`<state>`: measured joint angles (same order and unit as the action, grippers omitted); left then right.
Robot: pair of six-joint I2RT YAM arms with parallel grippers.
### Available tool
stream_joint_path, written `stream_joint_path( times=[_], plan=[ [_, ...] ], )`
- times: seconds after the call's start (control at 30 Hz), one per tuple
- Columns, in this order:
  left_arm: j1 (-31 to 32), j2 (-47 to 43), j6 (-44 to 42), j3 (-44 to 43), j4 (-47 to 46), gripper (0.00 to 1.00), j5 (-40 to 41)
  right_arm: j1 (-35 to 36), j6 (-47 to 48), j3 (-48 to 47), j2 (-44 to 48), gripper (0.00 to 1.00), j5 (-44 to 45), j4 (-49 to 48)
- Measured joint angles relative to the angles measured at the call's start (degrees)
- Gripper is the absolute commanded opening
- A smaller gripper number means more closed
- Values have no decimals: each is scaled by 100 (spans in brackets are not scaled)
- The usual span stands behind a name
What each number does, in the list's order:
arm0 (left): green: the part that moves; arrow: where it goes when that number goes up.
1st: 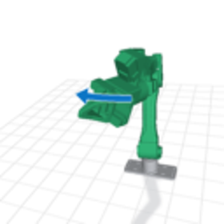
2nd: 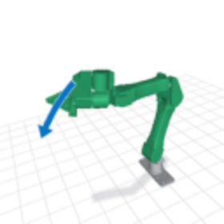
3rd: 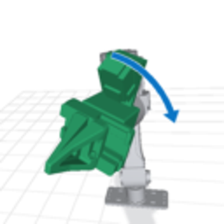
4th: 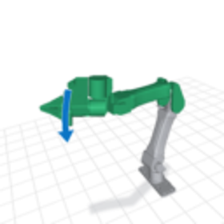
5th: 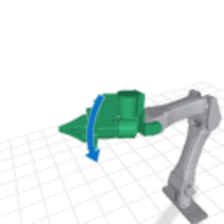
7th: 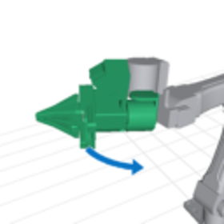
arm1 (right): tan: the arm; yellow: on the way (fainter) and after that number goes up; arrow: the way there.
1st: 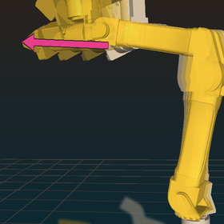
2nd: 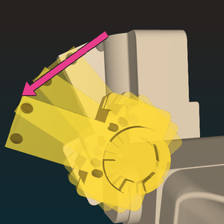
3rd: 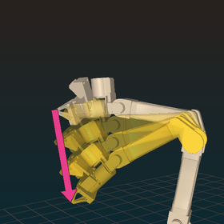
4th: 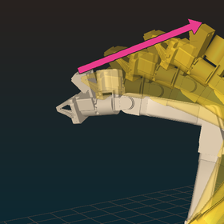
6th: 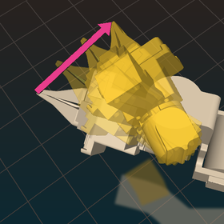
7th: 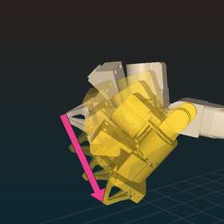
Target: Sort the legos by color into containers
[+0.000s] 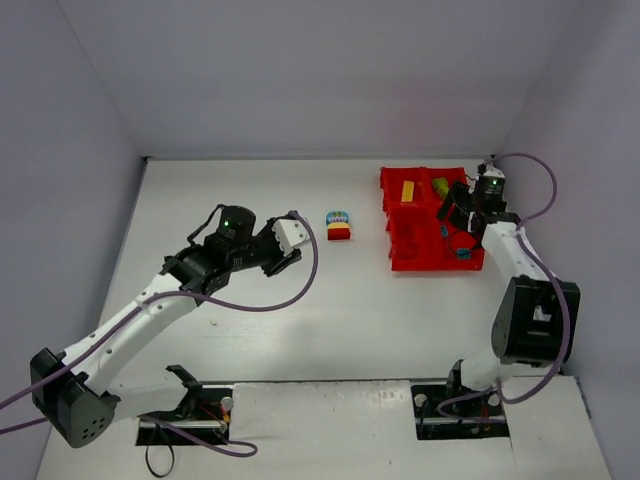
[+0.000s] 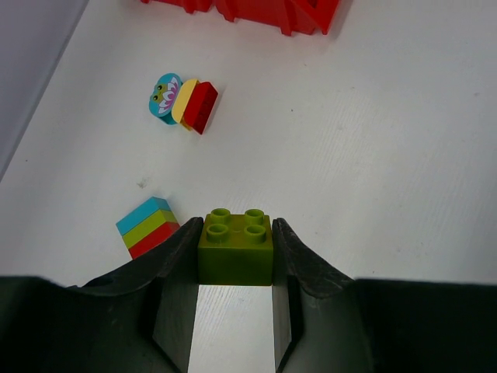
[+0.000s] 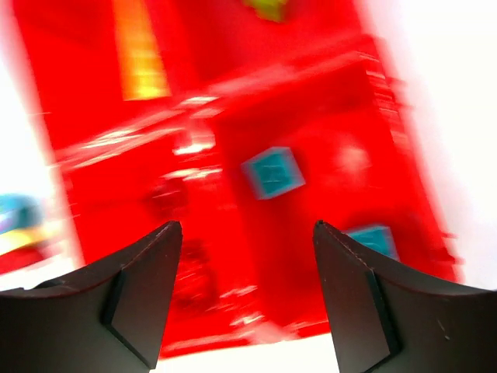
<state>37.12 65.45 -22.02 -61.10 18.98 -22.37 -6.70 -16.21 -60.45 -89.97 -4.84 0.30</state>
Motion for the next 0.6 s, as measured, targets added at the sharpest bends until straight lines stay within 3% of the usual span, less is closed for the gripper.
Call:
stream_joint_path(
  times=[0.2,0.4,0.6],
  plan=[
    [0,-120,-7,114,-105,17,-35,282,-367,4,1069,69,-1676,-264],
    [0,-267,-59,249,-251,17,-96,1373,-962,4,1694,73,-3235,-800],
    [7,-417,-205,461,-391,17,-144,2291,-1539,153,1709,73,-3884,-1178]
  ],
)
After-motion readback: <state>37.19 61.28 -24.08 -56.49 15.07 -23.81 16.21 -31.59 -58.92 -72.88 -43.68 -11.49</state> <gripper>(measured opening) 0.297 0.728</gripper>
